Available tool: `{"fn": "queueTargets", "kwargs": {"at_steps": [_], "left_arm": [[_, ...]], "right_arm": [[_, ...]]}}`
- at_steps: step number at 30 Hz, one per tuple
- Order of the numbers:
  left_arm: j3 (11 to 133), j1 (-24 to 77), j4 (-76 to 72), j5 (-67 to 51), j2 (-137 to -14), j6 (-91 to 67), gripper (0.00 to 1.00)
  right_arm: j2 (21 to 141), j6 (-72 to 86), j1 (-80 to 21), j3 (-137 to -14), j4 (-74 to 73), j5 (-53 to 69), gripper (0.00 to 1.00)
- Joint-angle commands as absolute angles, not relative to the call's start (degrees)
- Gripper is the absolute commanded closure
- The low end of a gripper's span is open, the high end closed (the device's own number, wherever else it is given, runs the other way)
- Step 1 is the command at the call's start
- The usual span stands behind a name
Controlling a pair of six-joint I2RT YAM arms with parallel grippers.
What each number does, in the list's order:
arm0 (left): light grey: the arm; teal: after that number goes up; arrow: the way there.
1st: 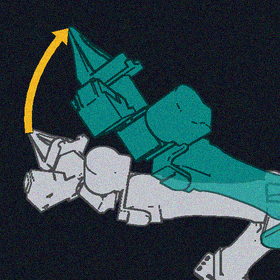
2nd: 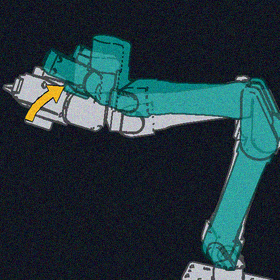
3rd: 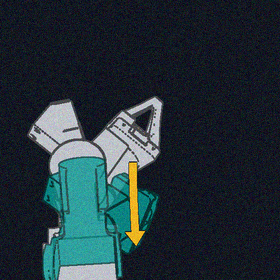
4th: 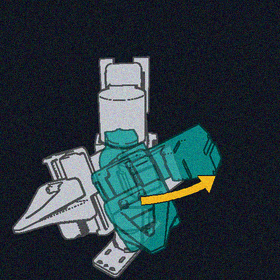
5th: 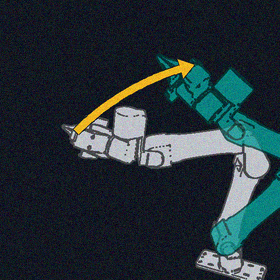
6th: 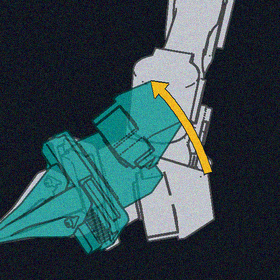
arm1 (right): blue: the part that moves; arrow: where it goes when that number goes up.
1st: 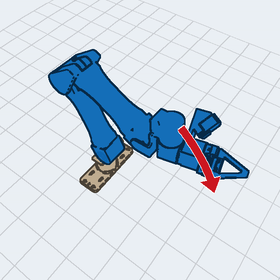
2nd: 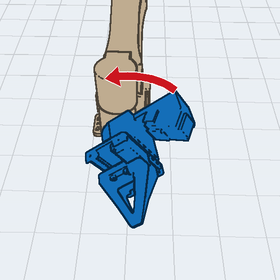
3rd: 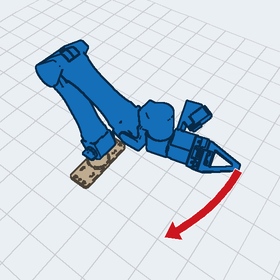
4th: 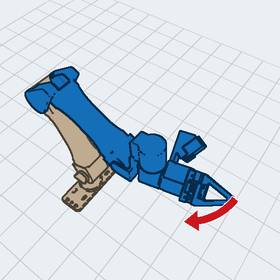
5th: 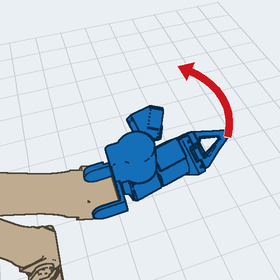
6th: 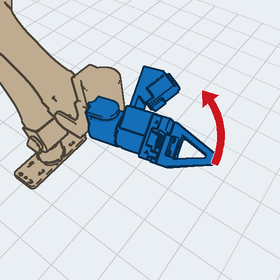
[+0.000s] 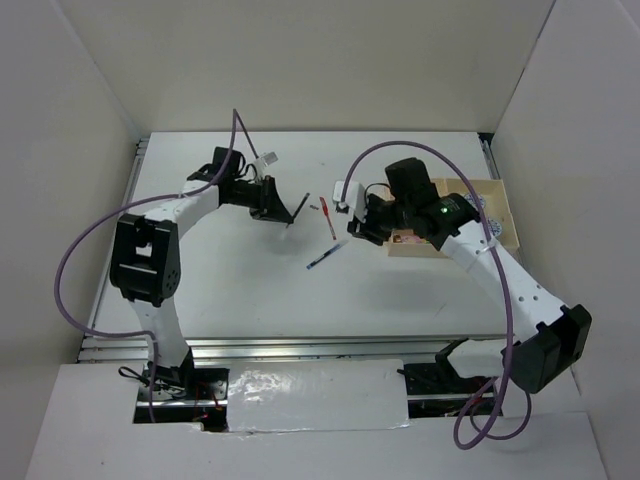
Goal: Sort the stationery into containers
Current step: Pick up the pen from the center of the board, then place the pen in the storage box.
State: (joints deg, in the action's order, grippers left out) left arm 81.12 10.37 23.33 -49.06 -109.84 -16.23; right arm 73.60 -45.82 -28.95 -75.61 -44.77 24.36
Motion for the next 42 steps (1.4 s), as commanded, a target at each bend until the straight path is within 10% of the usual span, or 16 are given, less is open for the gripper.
{"fn": "queueTargets", "kwargs": {"at_steps": [1,9,26,34,37,40,42], "left_arm": [[79.56,13.53,17.78,-70.99,-105.31,-25.29,1.00],[69.61,16.25,5.62,-77.78,-99.15,-39.02,1.00],[66.62,22.59,3.78,-78.75,-96.86,-43.42,1.00],[68.11,22.85,4.65,-79.45,-97.47,-42.98,1.00],[67.94,22.85,4.22,-79.72,-97.56,-43.24,1.00],[68.02,21.98,4.74,-78.58,-96.94,-41.76,0.62],[68.90,19.78,8.67,-75.43,-96.07,-38.69,0.19]], "right_arm": [[71.98,-52.55,-32.33,-74.27,-38.86,24.26,0.51],[65.57,-69.86,-39.54,-62.94,-25.94,26.11,0.63],[68.73,-82.88,-45.00,-59.32,-21.71,19.08,0.47],[70.05,-86.48,-45.26,-58.62,-24.17,17.76,0.62],[69.79,-86.49,-44.83,-58.18,-24.87,17.84,0.82],[68.65,-86.48,-44.13,-57.83,-25.05,17.93,0.98],[67.51,-86.57,-43.16,-57.13,-25.48,18.02,1.00]]}}
